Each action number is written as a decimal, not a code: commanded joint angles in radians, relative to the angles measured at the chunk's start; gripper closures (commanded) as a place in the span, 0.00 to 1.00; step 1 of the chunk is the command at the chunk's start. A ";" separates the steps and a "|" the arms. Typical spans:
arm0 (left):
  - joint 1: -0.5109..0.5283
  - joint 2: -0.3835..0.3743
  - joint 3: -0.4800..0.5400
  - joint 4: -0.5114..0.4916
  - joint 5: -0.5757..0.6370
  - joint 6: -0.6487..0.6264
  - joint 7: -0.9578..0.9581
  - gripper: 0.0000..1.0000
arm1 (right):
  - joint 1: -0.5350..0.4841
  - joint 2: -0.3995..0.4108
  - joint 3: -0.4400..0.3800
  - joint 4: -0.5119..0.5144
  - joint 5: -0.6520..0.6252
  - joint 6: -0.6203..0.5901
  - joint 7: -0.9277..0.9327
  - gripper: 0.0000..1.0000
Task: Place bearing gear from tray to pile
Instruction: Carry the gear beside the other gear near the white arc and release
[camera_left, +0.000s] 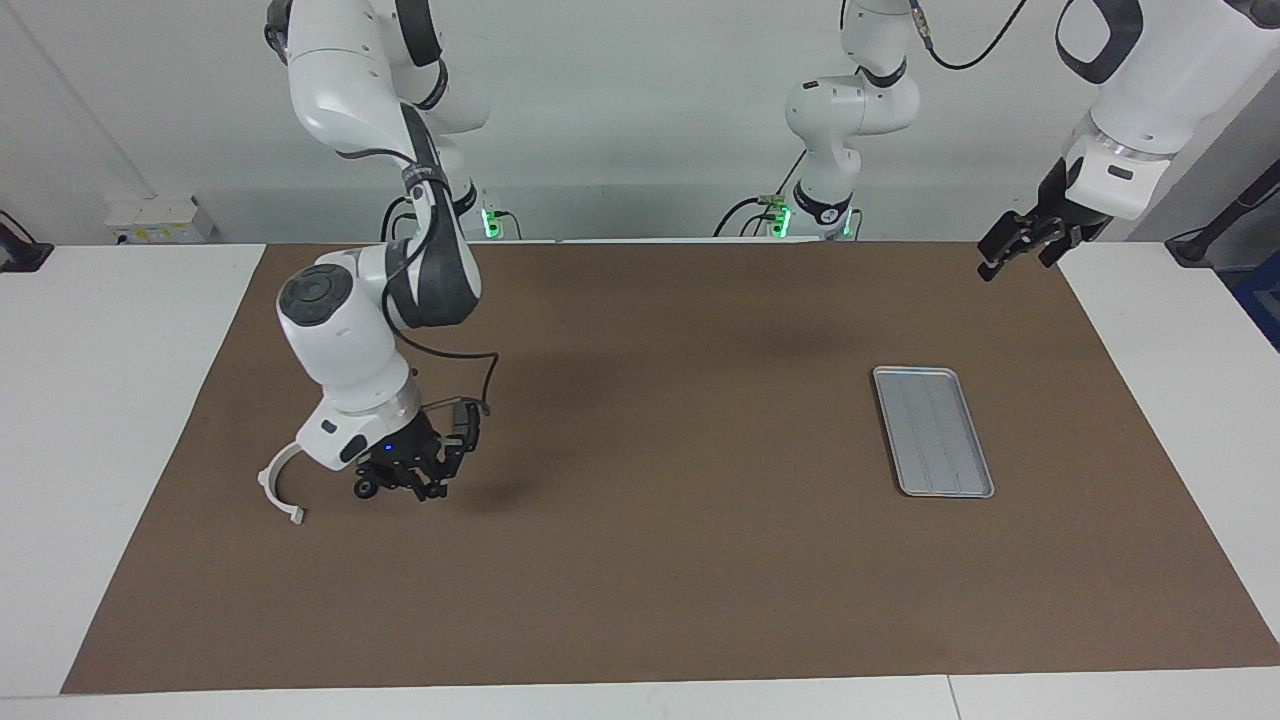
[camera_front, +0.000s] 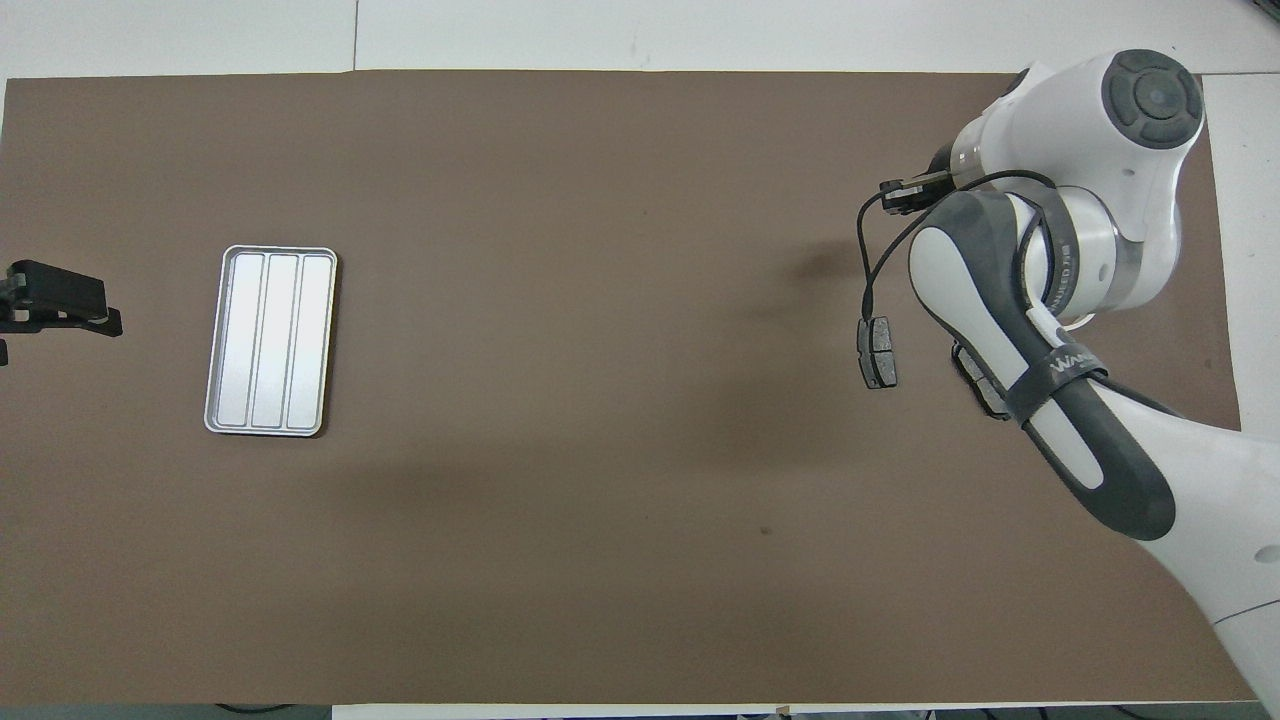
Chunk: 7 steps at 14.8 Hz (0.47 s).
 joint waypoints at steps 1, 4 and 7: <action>0.001 -0.009 0.002 -0.005 -0.016 -0.010 0.010 0.00 | -0.034 -0.003 0.018 -0.023 0.012 -0.009 -0.027 1.00; -0.001 -0.009 0.003 -0.005 -0.016 -0.010 0.010 0.00 | -0.038 -0.023 0.018 -0.083 0.012 0.006 -0.023 1.00; -0.001 -0.009 0.002 -0.005 -0.016 -0.010 0.010 0.00 | -0.036 -0.025 0.018 -0.135 0.011 0.052 -0.027 1.00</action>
